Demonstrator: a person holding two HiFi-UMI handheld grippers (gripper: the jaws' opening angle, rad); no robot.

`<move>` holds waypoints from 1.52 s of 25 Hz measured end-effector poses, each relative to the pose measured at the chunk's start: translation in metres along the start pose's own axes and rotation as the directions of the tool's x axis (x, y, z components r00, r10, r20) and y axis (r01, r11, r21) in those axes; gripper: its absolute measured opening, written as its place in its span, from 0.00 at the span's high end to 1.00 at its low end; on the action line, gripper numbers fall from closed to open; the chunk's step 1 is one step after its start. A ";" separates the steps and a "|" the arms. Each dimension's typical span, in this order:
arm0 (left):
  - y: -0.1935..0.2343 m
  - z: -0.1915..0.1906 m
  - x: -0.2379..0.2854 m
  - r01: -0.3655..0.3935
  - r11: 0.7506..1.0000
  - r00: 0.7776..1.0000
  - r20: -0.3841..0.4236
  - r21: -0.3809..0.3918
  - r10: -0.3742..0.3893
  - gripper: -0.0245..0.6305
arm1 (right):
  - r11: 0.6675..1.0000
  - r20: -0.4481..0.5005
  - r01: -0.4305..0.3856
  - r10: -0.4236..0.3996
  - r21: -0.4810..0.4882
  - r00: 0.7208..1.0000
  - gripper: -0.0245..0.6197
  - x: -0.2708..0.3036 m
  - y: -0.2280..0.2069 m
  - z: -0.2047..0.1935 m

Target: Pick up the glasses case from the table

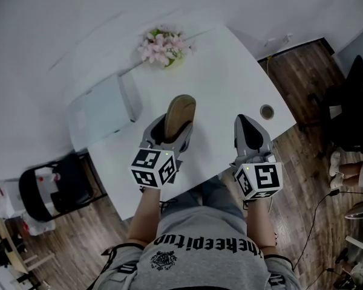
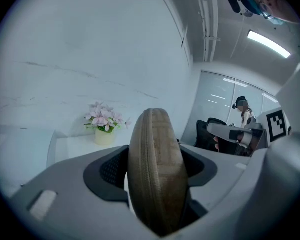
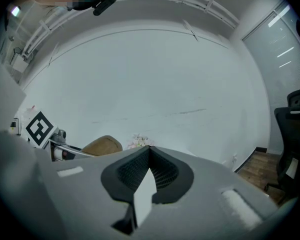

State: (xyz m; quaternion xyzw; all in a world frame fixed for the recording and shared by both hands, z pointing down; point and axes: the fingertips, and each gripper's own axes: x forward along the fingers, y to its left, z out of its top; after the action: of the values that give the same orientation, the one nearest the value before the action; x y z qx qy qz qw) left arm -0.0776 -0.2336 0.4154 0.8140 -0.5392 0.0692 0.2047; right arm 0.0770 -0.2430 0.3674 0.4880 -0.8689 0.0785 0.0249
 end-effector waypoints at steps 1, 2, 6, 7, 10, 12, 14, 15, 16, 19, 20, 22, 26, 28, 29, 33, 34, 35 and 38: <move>0.000 0.002 -0.004 0.000 1.000 1.000 0.010 0.002 0.000 0.48 | 1.000 0.004 0.001 -0.001 -0.003 1.000 0.96 -0.002 0.002 0.001; -0.001 0.004 -0.007 -0.001 1.000 1.000 0.020 0.005 0.001 0.48 | 1.000 0.007 0.002 -0.002 -0.007 1.000 0.96 -0.004 0.004 0.002; -0.002 0.008 -0.024 -0.007 1.000 0.999 0.052 0.022 0.006 0.48 | 1.000 0.023 0.012 -0.011 -0.019 1.000 0.96 -0.014 0.013 0.006; -0.002 0.010 -0.027 -0.008 1.000 0.998 0.060 0.025 0.006 0.48 | 1.000 0.027 0.014 -0.014 -0.021 1.000 0.96 -0.016 0.016 0.008; -0.003 0.014 -0.039 -0.007 0.999 0.996 0.085 0.032 0.004 0.48 | 0.999 0.042 0.022 -0.021 -0.028 0.999 0.96 -0.023 0.022 0.012; -0.004 0.017 -0.046 -0.005 0.999 0.995 0.104 0.035 0.001 0.48 | 0.999 0.049 0.027 -0.026 -0.033 0.998 0.96 -0.029 0.027 0.014; -0.005 0.021 -0.053 -0.002 0.999 0.992 0.123 0.040 -0.003 0.48 | 0.999 0.056 0.033 -0.031 -0.038 0.998 0.96 -0.034 0.031 0.016; -0.006 0.023 -0.057 -0.001 0.999 0.991 0.133 0.042 -0.005 0.48 | 0.999 0.060 0.036 -0.033 -0.040 0.998 0.96 -0.036 0.034 0.017; -0.007 0.025 -0.060 0.001 0.999 0.990 0.141 0.045 -0.008 0.48 | 0.998 0.065 0.039 -0.036 -0.042 0.997 0.96 -0.038 0.036 0.018; -0.009 0.029 -0.070 0.011 0.998 0.987 0.162 0.056 -0.019 0.48 | 0.997 0.077 0.052 -0.048 -0.049 0.996 0.96 -0.046 0.043 0.020; -0.010 0.031 -0.072 0.014 0.998 0.985 0.168 0.059 -0.023 0.48 | 0.997 0.080 0.055 -0.051 -0.051 0.995 0.96 -0.049 0.045 0.021; -0.011 0.033 -0.077 0.018 0.998 0.983 0.180 0.066 -0.030 0.48 | 0.997 0.086 0.062 -0.057 -0.055 0.995 0.96 -0.052 0.048 0.022; -0.013 0.038 -0.088 0.021 0.997 0.978 0.206 0.078 -0.036 0.49 | 0.995 0.098 0.073 -0.067 -0.062 0.993 0.96 -0.061 0.055 0.025; -0.013 0.040 -0.094 0.019 0.997 0.975 0.221 0.081 -0.037 0.49 | 0.995 0.103 0.078 -0.071 -0.066 0.992 0.96 -0.065 0.059 0.026; -0.013 0.042 -0.097 0.018 0.997 0.973 0.229 0.082 -0.036 0.49 | 0.994 0.106 0.080 -0.072 -0.069 0.992 0.96 -0.067 0.061 0.027; -0.011 0.047 -0.110 0.006 0.996 0.965 0.260 0.092 -0.030 0.49 | 0.993 0.115 0.085 -0.076 -0.076 0.990 0.96 -0.073 0.070 0.029; -0.011 0.048 -0.113 0.002 0.995 0.963 0.267 0.098 -0.028 0.49 | 0.993 0.118 0.086 -0.076 -0.077 0.990 0.96 -0.074 0.072 0.030; -0.010 0.049 -0.116 -0.001 0.995 0.961 0.274 0.104 -0.027 0.49 | 0.993 0.120 0.086 -0.077 -0.079 0.990 0.96 -0.075 0.075 0.030; -0.010 0.052 -0.124 -0.007 0.994 0.955 0.295 0.112 -0.026 0.49 | 0.993 0.127 0.088 -0.077 -0.084 0.989 0.96 -0.078 0.081 0.032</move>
State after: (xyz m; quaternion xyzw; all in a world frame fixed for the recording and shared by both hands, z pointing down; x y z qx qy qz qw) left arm -0.1254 -0.1459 0.3246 0.8280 -0.5550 -0.0244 0.0761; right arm 0.0496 -0.1409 0.3174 0.5259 -0.8505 0.0080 -0.0037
